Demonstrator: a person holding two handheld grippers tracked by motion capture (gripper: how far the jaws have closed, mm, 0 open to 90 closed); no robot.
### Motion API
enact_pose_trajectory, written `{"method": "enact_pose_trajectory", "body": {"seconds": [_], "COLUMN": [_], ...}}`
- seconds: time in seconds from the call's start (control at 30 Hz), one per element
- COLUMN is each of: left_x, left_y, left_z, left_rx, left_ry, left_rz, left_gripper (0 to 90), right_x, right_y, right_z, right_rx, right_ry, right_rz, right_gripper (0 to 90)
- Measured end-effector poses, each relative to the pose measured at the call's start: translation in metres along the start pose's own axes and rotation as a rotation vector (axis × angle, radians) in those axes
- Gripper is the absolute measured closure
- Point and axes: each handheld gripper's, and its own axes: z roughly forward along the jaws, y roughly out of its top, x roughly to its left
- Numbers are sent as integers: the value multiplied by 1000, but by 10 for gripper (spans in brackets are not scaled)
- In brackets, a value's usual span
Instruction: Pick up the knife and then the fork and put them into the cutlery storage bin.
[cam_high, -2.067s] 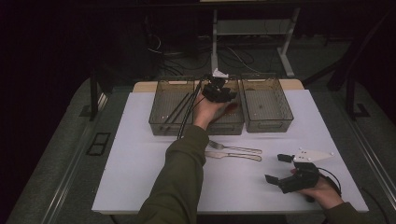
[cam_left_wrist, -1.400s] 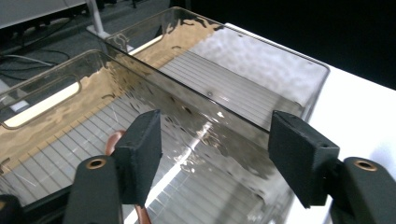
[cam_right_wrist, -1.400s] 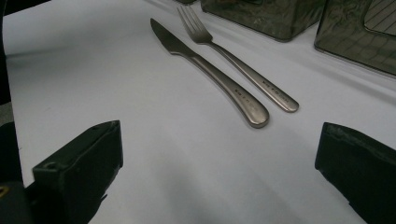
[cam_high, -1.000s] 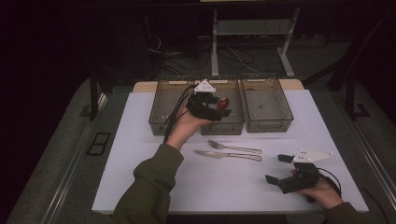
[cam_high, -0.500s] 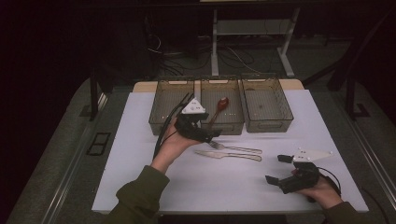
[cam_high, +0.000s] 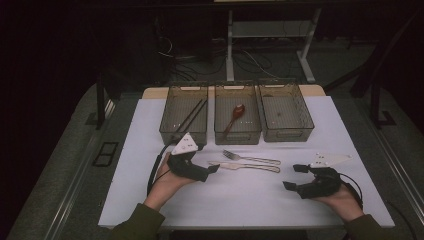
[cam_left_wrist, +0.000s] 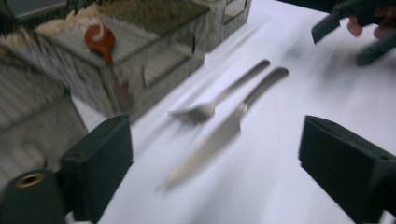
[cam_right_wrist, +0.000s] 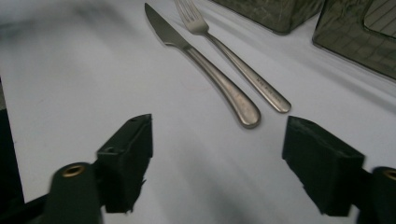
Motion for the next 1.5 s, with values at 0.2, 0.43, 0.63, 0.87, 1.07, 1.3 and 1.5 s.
{"method": "enact_pose_trajectory", "body": {"seconds": [0.2, 0.43, 0.63, 0.87, 1.07, 1.3, 1.5], "left_x": [-7, -8, -7, -4, -4, -3, -5], "left_y": [-26, -45, -54, -57, -55, -55, -56], "left_z": [-10, -20, -26, -24, -23, -24, -23], "left_rx": [24, 51, 67, 74, 81, 86, 98], "left_ry": [11, 10, 14, 6, 4, 6, 4], "left_rz": [-7, -58, -68, -77, -90, -108, -86], "left_gripper": [5, 0, 0, 0, 0, 0, 0], "right_x": [-8, -10, -16, -26, -33, -33, -32], "right_y": [12, 26, 38, 50, 53, 49, 48], "right_z": [7, 18, 28, 53, 73, 81, 84], "right_rx": [2, 14, 22, 54, 89, 127, 138], "right_ry": [18, 34, 47, 72, 88, 89, 88], "right_rz": [7, -25, -57, -39, -48, -69, -88], "right_gripper": [492, 743, 869, 887, 887, 887, 888]}}
